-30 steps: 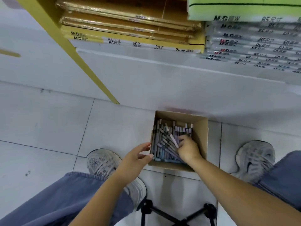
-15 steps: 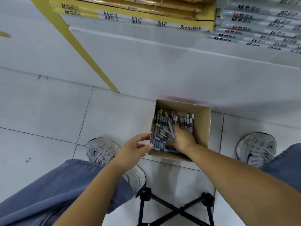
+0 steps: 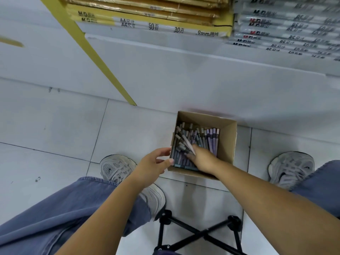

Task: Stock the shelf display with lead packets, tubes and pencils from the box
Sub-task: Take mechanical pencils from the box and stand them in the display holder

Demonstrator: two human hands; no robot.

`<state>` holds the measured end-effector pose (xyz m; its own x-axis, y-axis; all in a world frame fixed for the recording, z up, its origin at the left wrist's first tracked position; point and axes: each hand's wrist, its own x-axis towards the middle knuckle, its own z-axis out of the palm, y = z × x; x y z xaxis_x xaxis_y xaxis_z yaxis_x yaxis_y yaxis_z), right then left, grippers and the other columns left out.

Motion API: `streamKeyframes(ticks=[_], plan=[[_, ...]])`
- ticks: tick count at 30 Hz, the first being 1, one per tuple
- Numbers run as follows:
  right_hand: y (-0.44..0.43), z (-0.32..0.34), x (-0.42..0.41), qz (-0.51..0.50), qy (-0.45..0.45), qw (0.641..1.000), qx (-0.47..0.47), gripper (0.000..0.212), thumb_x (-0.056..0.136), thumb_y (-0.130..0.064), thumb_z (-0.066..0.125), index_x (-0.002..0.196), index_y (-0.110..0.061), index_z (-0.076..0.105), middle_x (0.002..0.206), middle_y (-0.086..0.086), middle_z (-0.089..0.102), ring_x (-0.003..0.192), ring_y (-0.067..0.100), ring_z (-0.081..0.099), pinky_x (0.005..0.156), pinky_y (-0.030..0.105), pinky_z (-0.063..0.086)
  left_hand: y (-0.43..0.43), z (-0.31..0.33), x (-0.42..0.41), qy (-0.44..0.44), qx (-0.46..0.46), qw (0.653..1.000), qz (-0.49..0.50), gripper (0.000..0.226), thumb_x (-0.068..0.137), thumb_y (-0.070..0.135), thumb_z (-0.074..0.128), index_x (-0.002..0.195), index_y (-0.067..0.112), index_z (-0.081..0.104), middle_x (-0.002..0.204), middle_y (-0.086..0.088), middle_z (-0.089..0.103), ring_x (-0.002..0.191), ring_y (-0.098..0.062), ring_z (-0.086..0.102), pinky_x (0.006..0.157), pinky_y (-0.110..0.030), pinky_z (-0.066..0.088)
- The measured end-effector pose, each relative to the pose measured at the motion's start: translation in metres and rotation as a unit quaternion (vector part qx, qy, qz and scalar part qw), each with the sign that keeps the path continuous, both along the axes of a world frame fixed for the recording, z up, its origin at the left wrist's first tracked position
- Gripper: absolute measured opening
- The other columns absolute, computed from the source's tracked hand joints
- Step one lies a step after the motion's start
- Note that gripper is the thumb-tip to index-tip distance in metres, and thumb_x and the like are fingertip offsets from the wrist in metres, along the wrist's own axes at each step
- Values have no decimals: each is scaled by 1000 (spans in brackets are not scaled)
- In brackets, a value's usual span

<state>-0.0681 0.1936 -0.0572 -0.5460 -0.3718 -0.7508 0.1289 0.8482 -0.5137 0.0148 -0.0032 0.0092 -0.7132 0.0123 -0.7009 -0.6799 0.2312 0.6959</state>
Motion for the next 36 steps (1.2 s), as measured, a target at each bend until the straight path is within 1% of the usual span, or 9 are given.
streamKeyframes(ticks=[3, 7, 10, 15, 21, 25, 27, 31, 36], plan=[[3, 27, -3, -25, 29, 999, -27, 20, 100, -40, 45, 107, -22, 47, 80, 0, 53, 65, 13, 50, 54, 28, 36, 4, 7, 1, 3, -53, 998, 13, 46, 96, 32, 63, 140, 27, 49, 121, 12, 60, 100, -4, 62, 88, -32, 56], [11, 80, -6, -64, 68, 991, -100, 13, 98, -42, 46, 90, -32, 46, 75, -2, 58, 62, 11, 53, 54, 26, 40, 16, 37, -6, 89, -148, 985, 16, 41, 91, 43, 67, 128, 33, 55, 111, 13, 58, 87, -1, 59, 72, -15, 44], [15, 130, -2, -91, 101, 976, -168, 18, 92, -50, 48, 98, -34, 53, 79, -6, 68, 64, 2, 61, 61, 27, 48, 27, 76, -20, 157, -53, 986, 13, 8, 95, 41, 63, 99, 47, 67, 96, 22, 67, 82, 8, 61, 74, -14, 48], [22, 209, 9, -124, 111, 942, -291, 14, 92, -45, 55, 106, -44, 57, 87, -11, 71, 79, 5, 68, 73, 28, 56, 50, 151, -34, 175, 186, 967, 17, 26, 95, 38, 59, 107, 17, 70, 103, -7, 74, 102, -20, 68, 101, -37, 52], [37, 311, 1, -67, 129, 927, -347, 30, 100, -23, 50, 125, -40, 50, 98, 4, 73, 90, 17, 72, 75, 25, 56, 69, 238, -54, 242, 243, 939, -4, 41, 90, 33, 59, 123, 9, 66, 93, -6, 71, 67, -12, 62, 58, -23, 49], [49, 371, -9, -27, 160, 922, -352, 21, 102, -23, 44, 120, -23, 55, 98, 6, 73, 93, 18, 71, 81, 28, 57, 79, 292, -68, 311, 192, 930, -39, 34, 103, 33, 48, 120, 15, 71, 84, -8, 64, 64, -14, 52, 54, -25, 40], [55, 395, -15, -8, 188, 920, -343, 23, 102, -30, 41, 119, -22, 55, 101, 6, 72, 95, 19, 71, 87, 36, 57, 84, 314, -75, 335, 170, 925, -56, 34, 103, 38, 46, 118, 21, 72, 91, -16, 66, 73, -22, 57, 61, -30, 46], [66, 430, -30, -6, 250, 916, -313, 25, 101, -36, 41, 119, -28, 57, 101, 1, 71, 93, 14, 70, 83, 35, 59, 91, 348, -97, 368, 166, 913, -61, 35, 105, 36, 42, 118, 23, 72, 116, -7, 74, 111, -23, 68, 106, -46, 47], [85, 436, -44, -47, 377, 896, -230, 27, 96, -50, 39, 99, -29, 56, 86, -3, 65, 73, 13, 62, 63, 26, 51, 84, 366, -129, 417, 187, 889, 30, 32, 105, 31, 45, 116, 12, 69, 114, -3, 75, 114, -17, 67, 106, -44, 47]])
